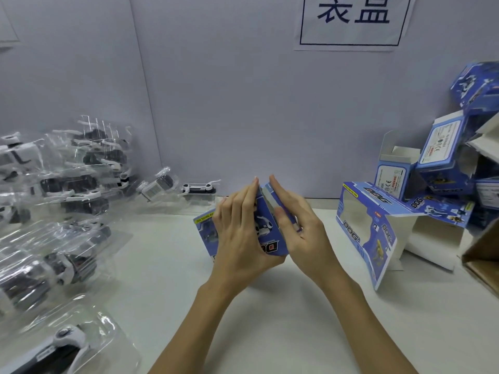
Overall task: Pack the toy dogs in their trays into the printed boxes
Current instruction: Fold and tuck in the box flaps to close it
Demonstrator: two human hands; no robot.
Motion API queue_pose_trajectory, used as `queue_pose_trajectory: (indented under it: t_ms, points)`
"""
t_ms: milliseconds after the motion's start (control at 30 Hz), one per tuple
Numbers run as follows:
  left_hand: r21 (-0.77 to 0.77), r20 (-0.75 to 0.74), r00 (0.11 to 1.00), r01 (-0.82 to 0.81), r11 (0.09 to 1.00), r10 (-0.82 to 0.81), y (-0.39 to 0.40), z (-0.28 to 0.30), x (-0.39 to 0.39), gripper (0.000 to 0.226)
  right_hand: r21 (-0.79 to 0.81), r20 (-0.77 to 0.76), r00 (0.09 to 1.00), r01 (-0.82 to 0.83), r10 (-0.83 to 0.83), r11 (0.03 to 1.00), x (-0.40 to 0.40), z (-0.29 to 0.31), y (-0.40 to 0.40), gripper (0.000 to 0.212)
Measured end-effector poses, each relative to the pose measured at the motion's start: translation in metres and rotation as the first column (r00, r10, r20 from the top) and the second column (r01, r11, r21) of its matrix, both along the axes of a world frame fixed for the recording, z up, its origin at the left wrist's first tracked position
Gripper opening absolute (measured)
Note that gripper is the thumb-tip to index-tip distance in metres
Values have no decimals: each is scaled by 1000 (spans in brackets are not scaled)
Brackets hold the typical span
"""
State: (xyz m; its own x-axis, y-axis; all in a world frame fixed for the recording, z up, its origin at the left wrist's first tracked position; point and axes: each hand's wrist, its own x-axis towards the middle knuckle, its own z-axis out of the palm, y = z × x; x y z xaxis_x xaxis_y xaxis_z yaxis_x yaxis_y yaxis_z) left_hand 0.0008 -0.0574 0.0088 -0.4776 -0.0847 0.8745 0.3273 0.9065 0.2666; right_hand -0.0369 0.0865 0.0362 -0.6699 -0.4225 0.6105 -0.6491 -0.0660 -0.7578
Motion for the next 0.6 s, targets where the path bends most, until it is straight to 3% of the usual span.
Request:
queue_pose_trajectory:
  t_ms: [333,533,600]
  points:
    - [-21,-40,998,-47,999,46,8,1,2,116,-77,52,998,-22,26,997,1,-2,-6,48]
    - [-16,-17,999,-39,999,39,3,4,5,106,246,-106,989,130,-106,961,1,-6,-12,46]
    - [-16,-14,999,-30,999,29,2,3,5,105,275,-146,978,183,-147,944,2,-7,-12,46]
